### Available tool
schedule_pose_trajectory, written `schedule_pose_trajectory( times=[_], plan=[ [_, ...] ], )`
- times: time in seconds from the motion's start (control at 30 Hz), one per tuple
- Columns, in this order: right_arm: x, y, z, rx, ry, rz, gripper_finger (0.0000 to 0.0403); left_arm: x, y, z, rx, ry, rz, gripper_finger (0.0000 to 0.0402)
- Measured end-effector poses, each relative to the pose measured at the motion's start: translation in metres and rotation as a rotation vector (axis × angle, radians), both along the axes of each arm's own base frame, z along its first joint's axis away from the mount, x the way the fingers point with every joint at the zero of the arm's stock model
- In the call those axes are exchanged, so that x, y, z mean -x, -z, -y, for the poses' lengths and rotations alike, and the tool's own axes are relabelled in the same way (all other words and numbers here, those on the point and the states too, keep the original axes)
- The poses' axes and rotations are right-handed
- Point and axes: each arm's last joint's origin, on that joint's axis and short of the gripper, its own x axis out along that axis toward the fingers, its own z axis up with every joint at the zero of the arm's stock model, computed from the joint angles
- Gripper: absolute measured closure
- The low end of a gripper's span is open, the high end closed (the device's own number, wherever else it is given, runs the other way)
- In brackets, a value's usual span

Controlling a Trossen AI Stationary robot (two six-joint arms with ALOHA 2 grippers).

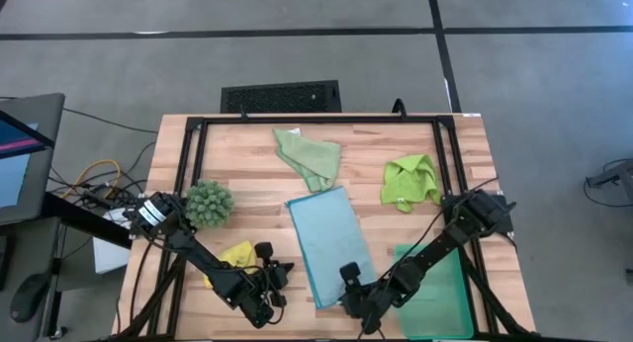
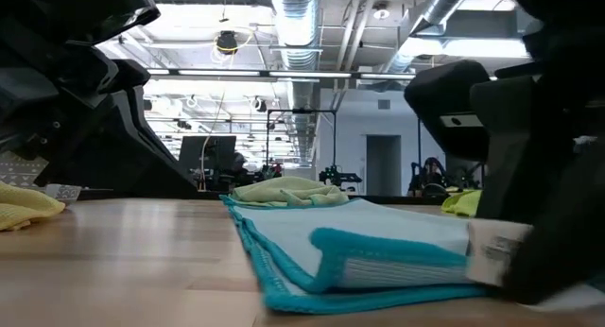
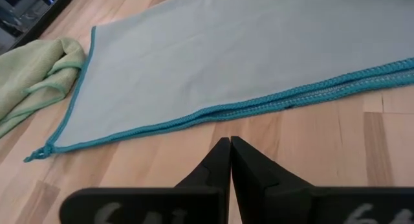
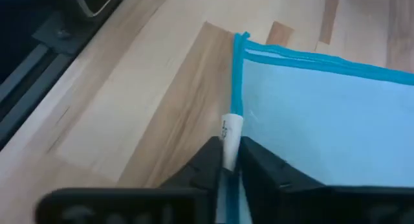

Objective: Fold microfiber towels
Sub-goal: Fold the blue microfiber cloth

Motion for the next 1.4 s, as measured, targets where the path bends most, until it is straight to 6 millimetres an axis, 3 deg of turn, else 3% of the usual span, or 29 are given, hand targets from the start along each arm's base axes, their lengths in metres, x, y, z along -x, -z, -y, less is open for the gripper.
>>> schedule_pose_trajectory(
  times=[0.17,0.37,0.53,0.77,1.03,1.23,1.4],
  plan=[
    [-0.001,-0.002,0.001,-0.008,0.0,0.02,0.0392,-0.002,-0.001,-0.002,0.027,-0.05,0.048,0.0397],
    [-0.003,-0.02,-0.006,-0.044,-0.028,0.045,0.0381,-0.01,-0.002,-0.009,0.07,-0.098,0.09,0.0397],
    [-0.005,-0.038,-0.011,-0.086,-0.033,0.093,0.0396,-0.02,-0.005,-0.006,0.09,0.001,0.065,0.0397],
    [-0.004,-0.057,-0.009,-0.122,-0.013,0.128,0.0383,-0.027,-0.011,-0.001,0.056,0.092,0.082,0.0397],
    [0.001,-0.066,-0.013,-0.146,-0.059,0.132,0.0391,-0.041,-0.007,-0.016,0.185,0.108,0.026,0.0397],
    [-0.004,-0.08,0.002,-0.134,-0.034,0.131,0.0378,-0.049,0.004,-0.015,0.185,0.17,0.017,0.0397],
    [-0.008,-0.111,0.026,-0.109,-0.026,0.177,0.0392,-0.044,-0.01,-0.012,0.137,0.145,0.016,0.0397]
  ],
)
